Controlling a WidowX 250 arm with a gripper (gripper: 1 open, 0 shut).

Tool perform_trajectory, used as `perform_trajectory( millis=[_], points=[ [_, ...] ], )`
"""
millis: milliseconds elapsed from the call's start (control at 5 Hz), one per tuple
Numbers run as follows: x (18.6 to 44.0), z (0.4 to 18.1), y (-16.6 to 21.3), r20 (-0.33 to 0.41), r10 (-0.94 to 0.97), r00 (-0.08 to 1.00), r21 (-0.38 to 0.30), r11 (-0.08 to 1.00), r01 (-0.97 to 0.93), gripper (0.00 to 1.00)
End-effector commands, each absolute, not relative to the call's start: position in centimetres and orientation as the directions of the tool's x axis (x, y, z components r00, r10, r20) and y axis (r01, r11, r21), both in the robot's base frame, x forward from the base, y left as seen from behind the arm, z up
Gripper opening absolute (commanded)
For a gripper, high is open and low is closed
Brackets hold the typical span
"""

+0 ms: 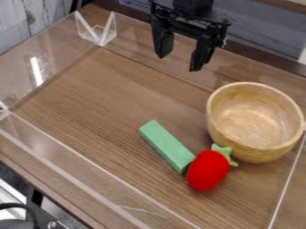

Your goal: Move the red object to the left side of the table

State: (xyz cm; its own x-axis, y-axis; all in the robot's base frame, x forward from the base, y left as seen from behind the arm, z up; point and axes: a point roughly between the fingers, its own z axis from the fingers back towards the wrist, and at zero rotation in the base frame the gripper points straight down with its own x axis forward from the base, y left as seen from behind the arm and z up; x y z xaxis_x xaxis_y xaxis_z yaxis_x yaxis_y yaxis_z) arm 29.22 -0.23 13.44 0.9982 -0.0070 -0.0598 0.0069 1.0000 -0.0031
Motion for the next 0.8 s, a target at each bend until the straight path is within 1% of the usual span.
perform_trajectory(
  millis=[0,200,400,600],
  points=[
    [28.5,11.8,-0.9,-0.092,-0.05,0.994,-0.012,0.999,0.049,1.0],
    [26.5,12.0,-3.5,-0.107,-0.213,0.971,-0.029,0.977,0.211,1.0],
    [24.9,12.4,-6.2,-0.087,-0.299,0.95,-0.028,0.954,0.298,1.0],
    [23.7,12.6,-7.7,-0.073,-0.347,0.935,-0.03,0.938,0.345,1.0]
  ],
)
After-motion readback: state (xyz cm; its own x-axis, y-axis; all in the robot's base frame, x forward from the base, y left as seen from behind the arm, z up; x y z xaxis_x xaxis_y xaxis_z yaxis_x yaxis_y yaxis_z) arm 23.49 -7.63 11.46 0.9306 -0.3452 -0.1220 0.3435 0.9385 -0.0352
